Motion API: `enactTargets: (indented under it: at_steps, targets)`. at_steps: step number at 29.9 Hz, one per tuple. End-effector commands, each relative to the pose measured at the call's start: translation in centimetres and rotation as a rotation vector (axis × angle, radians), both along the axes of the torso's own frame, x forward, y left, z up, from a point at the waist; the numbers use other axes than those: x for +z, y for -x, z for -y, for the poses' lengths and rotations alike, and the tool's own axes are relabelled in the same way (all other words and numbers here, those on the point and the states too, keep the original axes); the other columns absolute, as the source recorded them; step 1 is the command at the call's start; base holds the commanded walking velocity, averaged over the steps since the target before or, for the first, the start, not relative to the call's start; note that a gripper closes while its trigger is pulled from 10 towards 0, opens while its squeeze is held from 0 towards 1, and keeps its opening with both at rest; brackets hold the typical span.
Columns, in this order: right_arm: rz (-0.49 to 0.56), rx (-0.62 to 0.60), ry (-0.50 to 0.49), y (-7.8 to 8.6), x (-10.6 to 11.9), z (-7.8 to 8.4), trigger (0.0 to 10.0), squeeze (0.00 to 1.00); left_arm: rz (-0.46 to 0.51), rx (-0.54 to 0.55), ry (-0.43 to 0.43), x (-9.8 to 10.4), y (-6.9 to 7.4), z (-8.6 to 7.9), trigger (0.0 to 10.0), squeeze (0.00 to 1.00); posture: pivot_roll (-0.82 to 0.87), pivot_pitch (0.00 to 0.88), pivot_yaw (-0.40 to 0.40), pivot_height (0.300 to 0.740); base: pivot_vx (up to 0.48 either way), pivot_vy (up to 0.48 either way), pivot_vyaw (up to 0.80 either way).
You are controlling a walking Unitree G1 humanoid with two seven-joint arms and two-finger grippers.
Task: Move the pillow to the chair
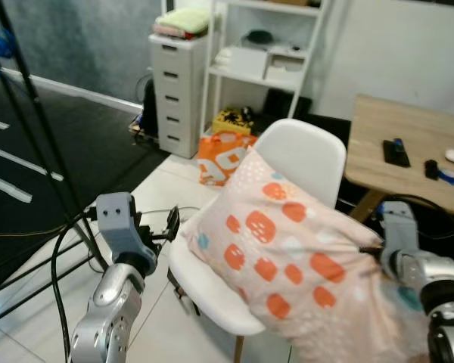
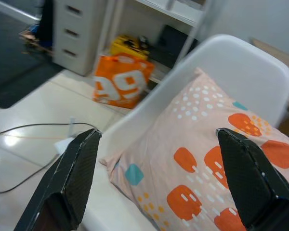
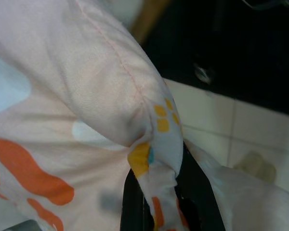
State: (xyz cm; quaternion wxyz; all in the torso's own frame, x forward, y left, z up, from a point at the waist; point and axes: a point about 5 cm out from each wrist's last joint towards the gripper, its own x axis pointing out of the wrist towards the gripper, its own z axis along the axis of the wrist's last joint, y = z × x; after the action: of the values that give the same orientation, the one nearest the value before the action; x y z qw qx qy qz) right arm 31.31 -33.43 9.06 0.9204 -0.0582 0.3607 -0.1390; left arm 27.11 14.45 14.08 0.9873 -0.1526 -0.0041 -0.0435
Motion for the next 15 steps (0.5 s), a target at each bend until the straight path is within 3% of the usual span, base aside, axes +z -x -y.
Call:
enactTargets:
  at_steps: [1,4,11,14,15]
  targets:
    - [0.053,-0.023,0.040,-0.4,1.2,0.8,10.0,0.00,0.006,-0.012,0.016,0.3,0.2,0.2,10.0,0.00,-0.22,0.006,-0.053,0.740,0.000,0.000,-0.67]
    - [0.078,-0.023,0.044,-0.5,1.2,0.8,10.0,0.00,0.008,-0.011,0.023,0.4,0.2,0.2,10.0,0.00,-0.22,0.011,-0.047,0.740,0.000,0.000,-0.20]
    - [0.181,0.091,-0.056,-2.3,1.7,-1.8,10.0,0.00,0.010,-0.021,0.019,0.6,0.3,0.1,10.0,0.00,-0.21,0.018,-0.034,0.740,0.000,0.000,0.00]
    - [0.265,0.298,-0.250,-4.1,2.6,-5.7,10.0,0.00,0.015,-0.038,0.021,0.9,0.2,0.2,10.0,0.00,-0.21,0.021,-0.028,0.740,0.000,0.000,0.00]
    - [0.265,0.298,-0.250,-4.1,2.6,-5.7,10.0,0.00,0.015,-0.038,0.021,0.9,0.2,0.2,10.0,0.00,-0.21,0.021,-0.028,0.740,0.000,0.000,0.00]
